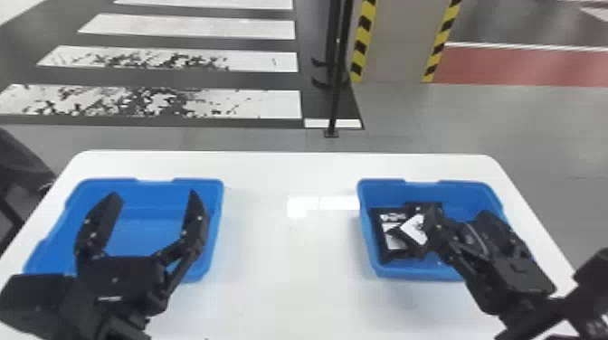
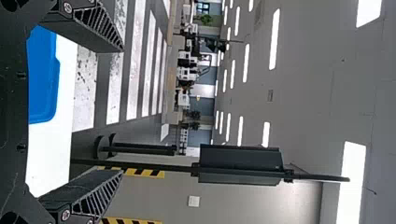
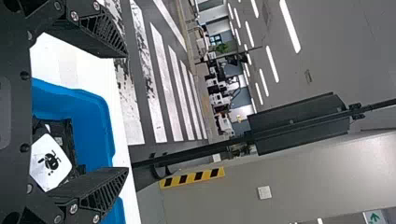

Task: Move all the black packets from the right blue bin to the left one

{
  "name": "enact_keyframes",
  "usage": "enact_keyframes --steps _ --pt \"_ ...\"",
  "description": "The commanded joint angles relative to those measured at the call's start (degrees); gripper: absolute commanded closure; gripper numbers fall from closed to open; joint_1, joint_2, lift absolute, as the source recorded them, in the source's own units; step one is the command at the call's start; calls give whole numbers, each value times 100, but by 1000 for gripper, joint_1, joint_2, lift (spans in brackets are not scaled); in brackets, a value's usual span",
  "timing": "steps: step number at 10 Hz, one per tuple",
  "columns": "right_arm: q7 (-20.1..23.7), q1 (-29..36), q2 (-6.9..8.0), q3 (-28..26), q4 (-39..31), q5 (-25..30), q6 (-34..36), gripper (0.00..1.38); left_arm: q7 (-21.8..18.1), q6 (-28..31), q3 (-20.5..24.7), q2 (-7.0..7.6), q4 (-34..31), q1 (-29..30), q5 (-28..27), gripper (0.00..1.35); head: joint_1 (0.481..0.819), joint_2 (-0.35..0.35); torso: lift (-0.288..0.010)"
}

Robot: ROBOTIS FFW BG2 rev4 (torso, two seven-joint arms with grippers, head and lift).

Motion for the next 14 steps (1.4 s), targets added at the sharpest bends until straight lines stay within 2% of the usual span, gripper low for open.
enact_keyframes --steps 1,5,8,9,12,14 --pt "-3 1 0 0 -11 2 0 171 -4 0 8 -9 0 0 0 107 695 -63 -140" --pt "-3 -41 0 0 -151 322 169 171 -22 28 19 -9 0 -14 -46 107 695 -59 -140" --pt "-3 -238 -18 -11 -151 448 591 171 -31 28 31 -9 0 0 -68 107 695 -56 -140" --pt "6 -393 -27 -46 -95 368 1055 171 -48 28 42 -9 0 0 -68 107 695 -54 -140" --pt "6 -941 -88 23 299 436 1406 171 -83 112 31 -9 0 -14 -80 107 695 -54 -140" --pt "32 -1307 -106 57 608 471 1898 171 -101 112 31 -9 0 -14 -91 107 695 -55 -140"
